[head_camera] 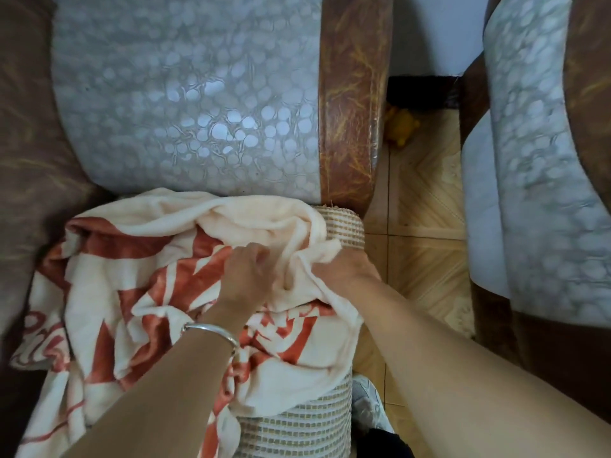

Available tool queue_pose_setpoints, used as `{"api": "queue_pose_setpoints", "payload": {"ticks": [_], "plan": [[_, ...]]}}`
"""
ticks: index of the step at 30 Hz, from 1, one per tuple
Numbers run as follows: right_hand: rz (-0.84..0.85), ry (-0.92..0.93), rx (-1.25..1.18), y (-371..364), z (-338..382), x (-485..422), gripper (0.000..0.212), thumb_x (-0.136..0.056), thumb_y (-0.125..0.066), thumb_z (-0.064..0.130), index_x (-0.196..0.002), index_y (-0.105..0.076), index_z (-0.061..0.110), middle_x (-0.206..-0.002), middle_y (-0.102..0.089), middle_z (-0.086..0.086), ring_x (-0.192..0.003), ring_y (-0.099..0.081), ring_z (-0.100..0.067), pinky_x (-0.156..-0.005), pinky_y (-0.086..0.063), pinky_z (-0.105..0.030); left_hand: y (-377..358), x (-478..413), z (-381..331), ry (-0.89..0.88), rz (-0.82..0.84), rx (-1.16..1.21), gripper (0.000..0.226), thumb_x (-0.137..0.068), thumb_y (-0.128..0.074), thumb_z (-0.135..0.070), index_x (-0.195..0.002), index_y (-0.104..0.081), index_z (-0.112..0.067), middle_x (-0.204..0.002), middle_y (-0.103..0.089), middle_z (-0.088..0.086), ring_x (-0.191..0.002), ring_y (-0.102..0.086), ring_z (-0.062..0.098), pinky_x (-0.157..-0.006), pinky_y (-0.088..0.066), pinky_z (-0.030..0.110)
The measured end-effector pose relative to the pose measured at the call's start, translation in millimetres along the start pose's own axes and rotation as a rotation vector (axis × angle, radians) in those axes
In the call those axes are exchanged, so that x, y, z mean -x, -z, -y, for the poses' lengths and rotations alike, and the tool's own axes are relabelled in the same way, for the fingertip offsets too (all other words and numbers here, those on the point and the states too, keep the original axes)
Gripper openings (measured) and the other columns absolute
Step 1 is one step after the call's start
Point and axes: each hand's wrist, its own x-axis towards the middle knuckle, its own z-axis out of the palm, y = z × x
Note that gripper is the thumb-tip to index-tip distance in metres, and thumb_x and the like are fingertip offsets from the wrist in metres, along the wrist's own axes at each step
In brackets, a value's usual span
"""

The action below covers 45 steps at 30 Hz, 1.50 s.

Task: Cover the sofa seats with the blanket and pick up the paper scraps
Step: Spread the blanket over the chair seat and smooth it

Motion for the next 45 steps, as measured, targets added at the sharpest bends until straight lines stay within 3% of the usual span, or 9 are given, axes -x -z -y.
{"api": "queue_pose_setpoints", "payload": {"ticks": [4, 8, 17, 23, 27, 31, 35, 40, 45], "plan": [[-0.037, 0.026, 0.147, -20.9, 0.6, 5.9, 0.086, -0.079, -0.064, 0.05, -0.145, -0.025, 0.01, -0.144, -0.034, -0.009, -0.133, -0.034, -0.03, -0.099, -0.041, -0.04, 13.7, 1.8, 34.1, -0.024, 0.12, -0.361, 0.067, -0.084, -0.058, -0.018, -0.142, -0.029, -0.033, -0.154, -0.019, 0.002, -0.14, -0.023, 0.03, -0.111, -0.031, 0.05], [-0.099, 0.211, 0.279, -24.6, -9.6, 3.9, 0.038, -0.091, -0.052, 0.017, -0.128, -0.042, 0.015, -0.127, -0.053, -0.009, -0.117, -0.052, -0.027, -0.087, -0.046, -0.033, 17.0, -6.6, 41.4, -0.251, 0.085, -0.569, 0.077, -0.086, -0.055, -0.008, -0.147, -0.017, -0.036, -0.158, 0.016, 0.003, -0.137, -0.03, 0.026, -0.104, -0.042, 0.039], [-0.638, 0.303, 0.316, -12.9, 2.8, -14.0, 0.047, -0.088, -0.049, 0.008, -0.133, -0.037, 0.016, -0.134, -0.041, -0.006, -0.121, -0.036, -0.027, -0.101, -0.028, -0.038, 30.8, -58.5, 12.5, -0.365, -0.246, -0.624, 0.066, -0.093, -0.045, -0.011, -0.149, -0.015, -0.028, -0.156, -0.017, 0.004, -0.133, -0.031, 0.031, -0.103, -0.034, 0.046], [-0.337, 0.519, 0.396, -27.8, 32.9, -7.7, 0.036, -0.095, -0.041, 0.027, -0.125, -0.055, 0.012, -0.131, -0.048, -0.009, -0.121, -0.044, -0.029, -0.095, -0.038, -0.039, 30.4, -79.3, 17.6, -0.125, 0.132, -0.457, 0.086, -0.091, -0.057, -0.023, -0.148, 0.006, -0.032, -0.14, -0.035, 0.016, -0.116, -0.052, 0.04, -0.097, -0.044, 0.046], [-0.325, 0.335, 0.301, -24.4, 33.8, -13.2, 0.045, -0.093, -0.046, 0.005, -0.136, -0.033, 0.01, -0.137, -0.033, -0.012, -0.109, -0.058, -0.032, -0.072, -0.043, -0.036, 40.8, -73.9, 34.1, -0.11, 0.159, -0.564, 0.049, -0.086, -0.059, -0.04, -0.129, -0.046, -0.02, -0.118, -0.056, 0.017, -0.109, -0.056, 0.038, -0.09, -0.046, 0.042], [-0.234, 0.301, 0.485, -12.4, 31.2, -11.2, 0.037, -0.092, -0.047, 0.002, -0.129, -0.047, 0.008, -0.131, -0.048, -0.012, -0.114, -0.056, -0.03, -0.08, -0.047, -0.035, 64.9, -71.9, 49.6, -0.032, -0.175, -0.329, 0.025, -0.084, -0.059, -0.02, -0.107, -0.057, -0.009, -0.109, -0.058, 0.02, -0.103, -0.058, 0.04, -0.09, -0.047, 0.044], [-0.529, 0.496, 0.298, 1.3, 52.6, -11.7, 0.036, -0.091, -0.044, 0.0, -0.126, -0.043, 0.009, -0.119, -0.051, -0.014, -0.102, -0.058, -0.036, -0.067, -0.041, -0.036, 93.2, -75.4, 50.4, -0.115, -0.592, -0.043, 0.045, -0.079, -0.061, -0.003, -0.122, -0.049, -0.004, -0.128, -0.043, 0.023, -0.114, -0.048, 0.041, -0.099, -0.036, 0.044], [-0.496, 0.593, 0.422, -23.6, 61.3, -21.2, 0.046, -0.094, -0.047, 0.022, -0.138, -0.035, 0.013, -0.143, -0.031, -0.01, -0.131, -0.03, -0.032, -0.11, -0.027, -0.045, 87.3, -81.9, 54.7, -0.157, -0.307, -0.278, 0.091, -0.079, -0.068, -0.02, -0.148, -0.011, -0.035, -0.158, 0.016, 0.008, -0.143, -0.016, 0.034, -0.115, -0.018, 0.043], [-0.3, 0.679, 0.582, -74.6, 35.3, 14.1, 0.043, -0.09, -0.047, 0.039, -0.123, -0.048, 0.011, -0.126, -0.044, -0.012, -0.115, -0.042, -0.032, -0.093, -0.039, -0.043, 53.0, -52.0, 63.9, -0.251, 0.003, -0.345, 0.05, -0.082, -0.065, -0.028, -0.129, -0.049, -0.023, -0.144, -0.034, 0.009, -0.135, -0.034, 0.028, -0.107, -0.035, 0.036]]}}
